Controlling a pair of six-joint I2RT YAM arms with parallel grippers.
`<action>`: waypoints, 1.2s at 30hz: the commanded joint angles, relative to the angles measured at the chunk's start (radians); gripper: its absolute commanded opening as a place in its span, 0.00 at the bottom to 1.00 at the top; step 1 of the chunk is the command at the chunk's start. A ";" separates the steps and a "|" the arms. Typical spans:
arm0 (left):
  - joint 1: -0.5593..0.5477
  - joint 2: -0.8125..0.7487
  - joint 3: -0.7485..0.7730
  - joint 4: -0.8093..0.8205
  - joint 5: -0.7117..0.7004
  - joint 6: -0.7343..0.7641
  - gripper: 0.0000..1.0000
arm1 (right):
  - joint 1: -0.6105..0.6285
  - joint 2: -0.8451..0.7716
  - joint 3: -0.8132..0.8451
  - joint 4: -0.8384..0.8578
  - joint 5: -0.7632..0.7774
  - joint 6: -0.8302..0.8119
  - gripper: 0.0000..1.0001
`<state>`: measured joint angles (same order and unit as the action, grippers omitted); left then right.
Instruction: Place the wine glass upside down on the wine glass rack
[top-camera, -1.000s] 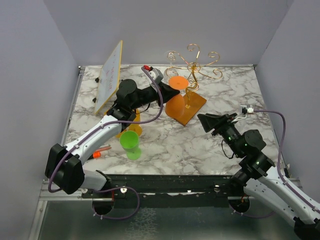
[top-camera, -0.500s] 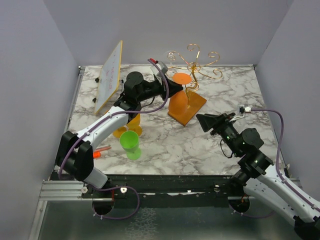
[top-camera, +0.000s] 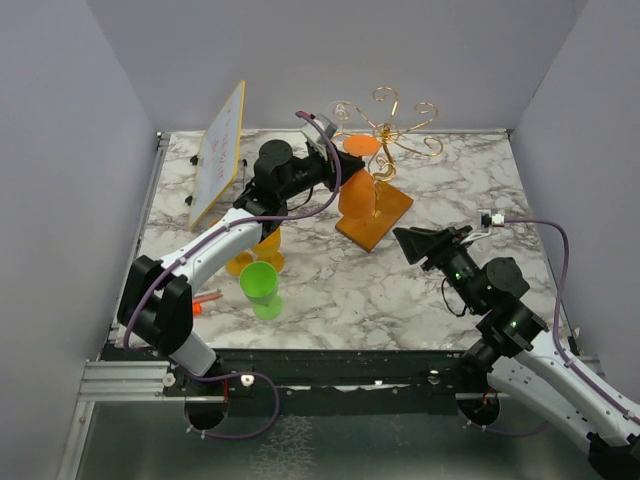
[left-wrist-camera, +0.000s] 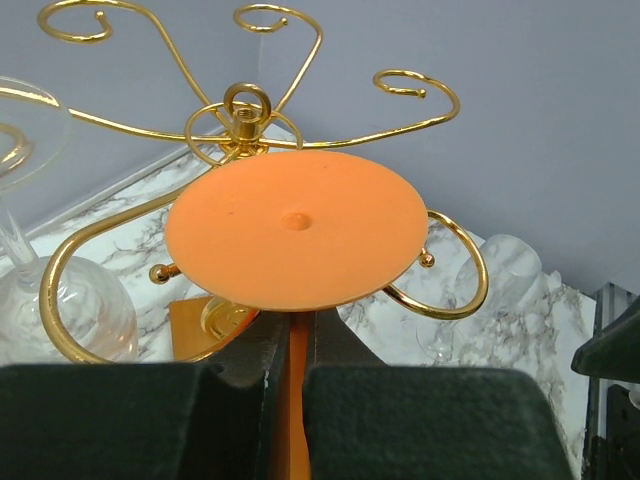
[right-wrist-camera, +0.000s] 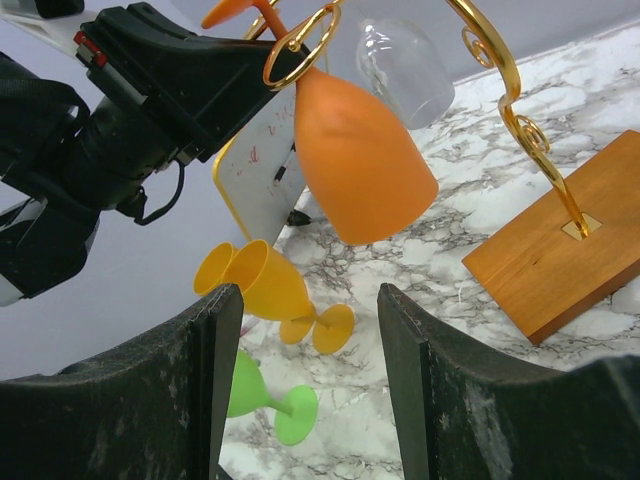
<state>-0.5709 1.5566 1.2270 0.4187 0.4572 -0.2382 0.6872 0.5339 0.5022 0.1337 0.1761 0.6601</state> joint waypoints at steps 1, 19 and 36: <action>0.001 0.015 0.034 0.020 -0.092 -0.005 0.00 | 0.005 -0.011 0.020 0.006 -0.005 0.011 0.61; -0.039 -0.046 -0.015 0.022 -0.146 0.056 0.00 | 0.005 0.006 0.028 0.031 -0.012 0.036 0.61; -0.046 -0.089 -0.076 0.029 -0.269 0.034 0.00 | 0.005 0.130 0.159 -0.044 0.163 0.202 0.69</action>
<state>-0.6193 1.5158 1.1698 0.4202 0.2642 -0.1997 0.6872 0.6544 0.6247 0.1165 0.2581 0.8051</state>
